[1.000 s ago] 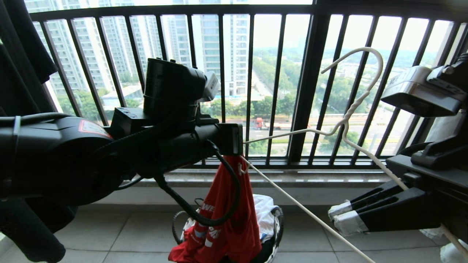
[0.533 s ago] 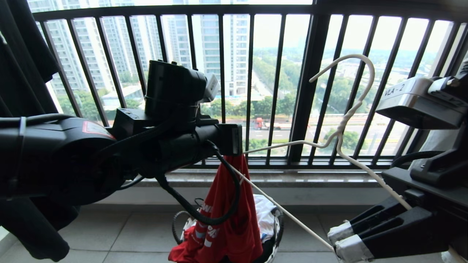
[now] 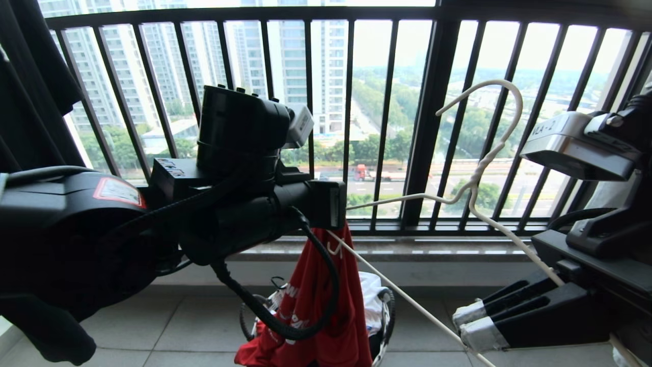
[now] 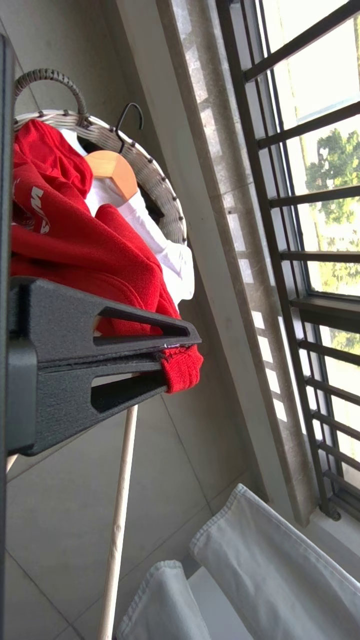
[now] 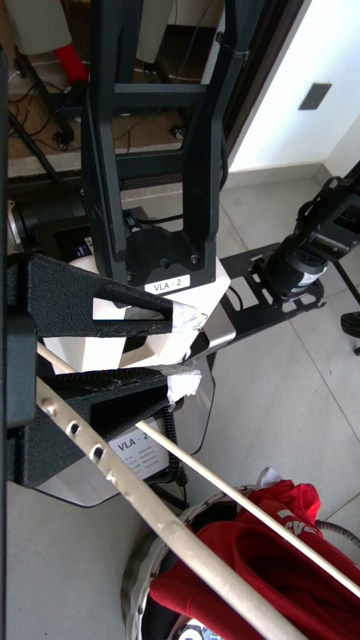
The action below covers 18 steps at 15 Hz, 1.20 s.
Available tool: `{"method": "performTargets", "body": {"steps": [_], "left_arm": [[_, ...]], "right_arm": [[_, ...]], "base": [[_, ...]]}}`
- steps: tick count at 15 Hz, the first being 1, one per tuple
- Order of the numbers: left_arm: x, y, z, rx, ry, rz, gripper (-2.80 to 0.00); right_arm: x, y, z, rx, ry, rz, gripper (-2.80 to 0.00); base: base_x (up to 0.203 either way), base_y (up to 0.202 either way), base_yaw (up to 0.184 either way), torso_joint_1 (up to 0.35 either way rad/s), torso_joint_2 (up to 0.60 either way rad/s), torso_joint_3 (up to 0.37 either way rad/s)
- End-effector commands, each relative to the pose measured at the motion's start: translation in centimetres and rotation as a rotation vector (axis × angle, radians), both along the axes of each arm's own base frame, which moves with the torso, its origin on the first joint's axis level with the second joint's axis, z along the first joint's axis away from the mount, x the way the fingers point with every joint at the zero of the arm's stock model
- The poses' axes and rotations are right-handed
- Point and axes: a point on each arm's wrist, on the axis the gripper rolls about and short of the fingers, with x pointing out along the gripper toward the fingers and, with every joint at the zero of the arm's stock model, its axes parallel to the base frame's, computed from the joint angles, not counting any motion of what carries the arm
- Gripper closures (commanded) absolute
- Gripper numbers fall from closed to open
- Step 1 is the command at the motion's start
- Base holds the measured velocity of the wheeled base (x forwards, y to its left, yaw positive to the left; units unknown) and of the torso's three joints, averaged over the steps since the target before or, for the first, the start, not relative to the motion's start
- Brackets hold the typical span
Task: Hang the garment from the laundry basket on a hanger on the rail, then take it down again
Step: Hang the clothes on the clothes rack
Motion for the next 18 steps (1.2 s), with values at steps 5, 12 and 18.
{"method": "performTargets", "body": {"steps": [5,12,18], "left_arm": [[-0.1,1.1,1.7,-0.030,-0.051,0.070,0.00],[0.4,1.7,2.0,-0.015,-0.074,0.118,0.00],[-2.4,-0.4,1.7,-0.013,-0.055,0.003,0.00]], "right_arm": [[0.3,0.1,-0.2,-0.004,-0.019,-0.020,0.00],[0.4,0.1,-0.1,-0.011,-0.047,-0.048,0.00],[0.9,0.3,-0.5,-0.032,-0.047,-0.075,0.00]], "base": [[0.000,0.000,0.000,0.000,0.00,0.000],[0.000,0.000,0.000,0.000,0.00,0.000],[0.000,0.000,0.000,0.000,0.00,0.000]]}}
